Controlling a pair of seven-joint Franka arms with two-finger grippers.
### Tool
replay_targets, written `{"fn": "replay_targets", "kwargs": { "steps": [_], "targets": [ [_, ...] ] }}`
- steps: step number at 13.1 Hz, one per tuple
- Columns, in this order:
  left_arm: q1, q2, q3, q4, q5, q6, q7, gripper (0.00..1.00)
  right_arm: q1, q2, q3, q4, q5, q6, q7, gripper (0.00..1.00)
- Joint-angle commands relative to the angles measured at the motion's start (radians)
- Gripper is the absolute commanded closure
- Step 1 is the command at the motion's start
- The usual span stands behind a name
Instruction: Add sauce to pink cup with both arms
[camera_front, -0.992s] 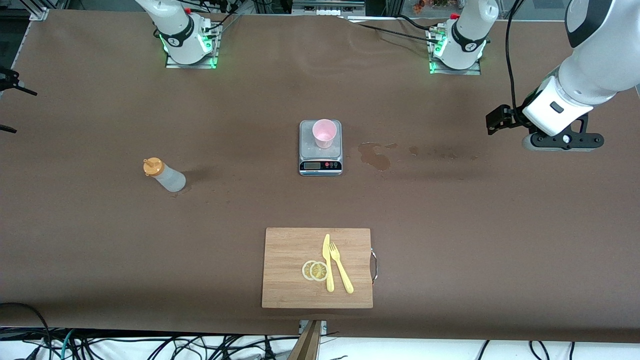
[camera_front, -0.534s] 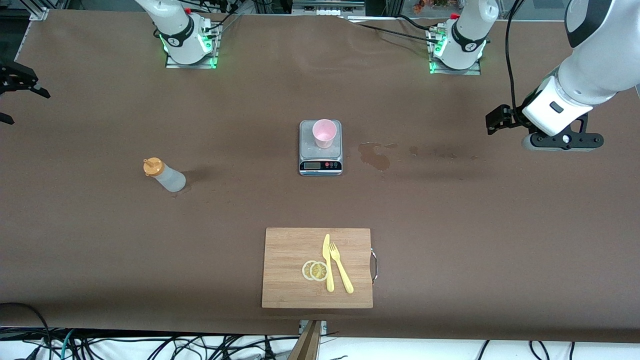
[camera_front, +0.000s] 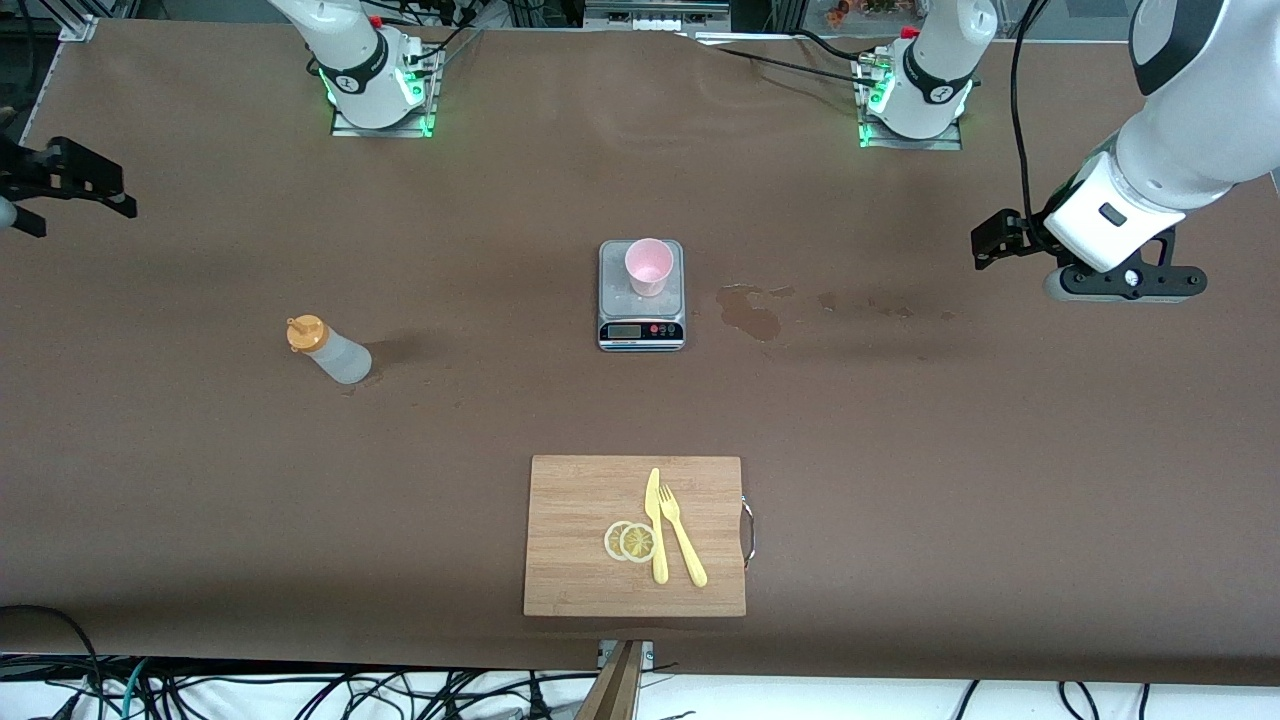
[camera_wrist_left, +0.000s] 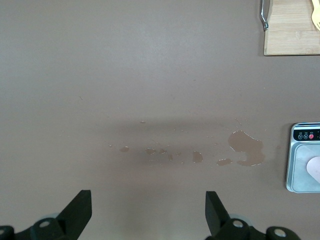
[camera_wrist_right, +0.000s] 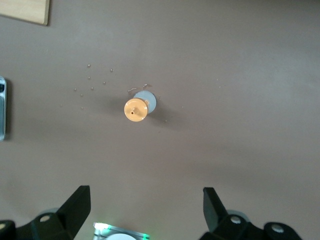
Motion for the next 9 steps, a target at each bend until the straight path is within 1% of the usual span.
{"fn": "replay_targets", "kwargs": {
  "steps": [1, 4, 9],
  "targets": [
    [-0.010, -0.003, 0.003, 0.001, 0.015, -0.008, -0.005, 0.00, 0.021, -0.014, -0.003, 0.009, -0.013, -0.009, 0.087, 0.00],
    [-0.009, -0.005, 0.003, 0.002, 0.015, -0.007, -0.002, 0.00, 0.024, -0.013, -0.028, 0.004, 0.021, 0.015, 0.075, 0.00],
    [-0.009, -0.002, 0.004, 0.001, 0.015, -0.013, -0.001, 0.00, 0.024, -0.008, -0.030, 0.006, 0.022, 0.020, 0.081, 0.00]
  ]
}}
